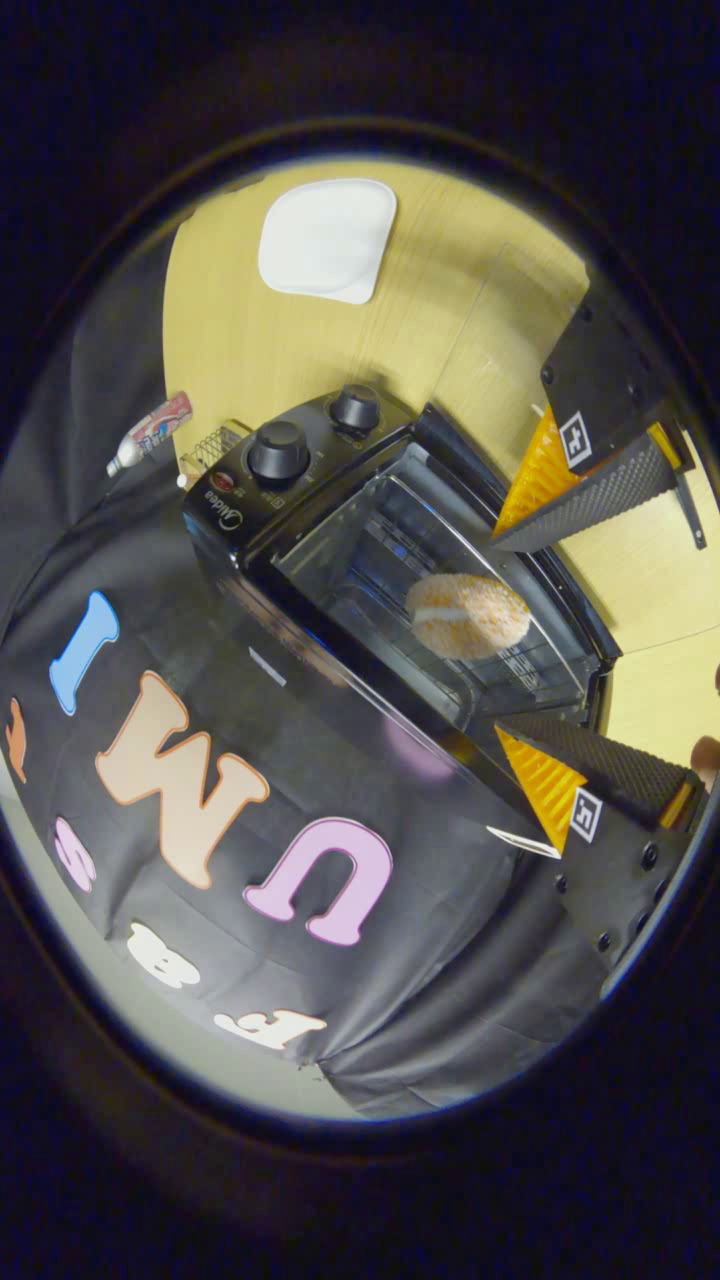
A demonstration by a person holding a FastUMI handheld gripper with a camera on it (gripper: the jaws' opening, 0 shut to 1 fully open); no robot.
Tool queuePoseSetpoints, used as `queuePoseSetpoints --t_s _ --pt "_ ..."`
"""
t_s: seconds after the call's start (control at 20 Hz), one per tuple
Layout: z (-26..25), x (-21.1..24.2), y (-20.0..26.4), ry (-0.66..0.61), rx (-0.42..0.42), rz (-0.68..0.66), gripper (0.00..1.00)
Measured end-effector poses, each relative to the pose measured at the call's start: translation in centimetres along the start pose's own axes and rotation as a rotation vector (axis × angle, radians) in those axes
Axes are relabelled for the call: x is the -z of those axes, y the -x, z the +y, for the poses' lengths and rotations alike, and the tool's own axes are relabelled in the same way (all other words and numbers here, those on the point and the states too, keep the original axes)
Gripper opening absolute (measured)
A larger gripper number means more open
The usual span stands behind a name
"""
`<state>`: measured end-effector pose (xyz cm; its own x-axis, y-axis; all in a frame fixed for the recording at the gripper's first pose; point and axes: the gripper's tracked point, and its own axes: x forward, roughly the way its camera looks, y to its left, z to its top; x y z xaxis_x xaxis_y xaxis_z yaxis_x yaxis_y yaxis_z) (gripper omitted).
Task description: Open the toaster oven, put the food inside, and close the toaster oven door.
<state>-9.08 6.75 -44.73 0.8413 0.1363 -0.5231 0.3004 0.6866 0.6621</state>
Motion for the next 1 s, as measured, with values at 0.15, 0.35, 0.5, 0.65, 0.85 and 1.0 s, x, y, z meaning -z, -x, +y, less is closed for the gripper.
queuePoseSetpoints --t_s 0.15,0.35,0.5,0.65,0.85,1.0 --pt "0.4 0.4 1.8 0.044 -0.021 0.013 0.99" --pt "0.0 1.7 4.5 0.148 -0.032 0.053 0.99" --pt "-0.9 3.2 6.6 0.240 -0.021 0.095 0.99" --pt "-2.0 5.1 8.4 0.320 -0.011 0.150 1.00" --pt "-5.2 8.0 10.0 0.435 0.045 0.222 1.00" --pt "-7.5 9.2 10.8 0.525 0.095 0.267 1.00"
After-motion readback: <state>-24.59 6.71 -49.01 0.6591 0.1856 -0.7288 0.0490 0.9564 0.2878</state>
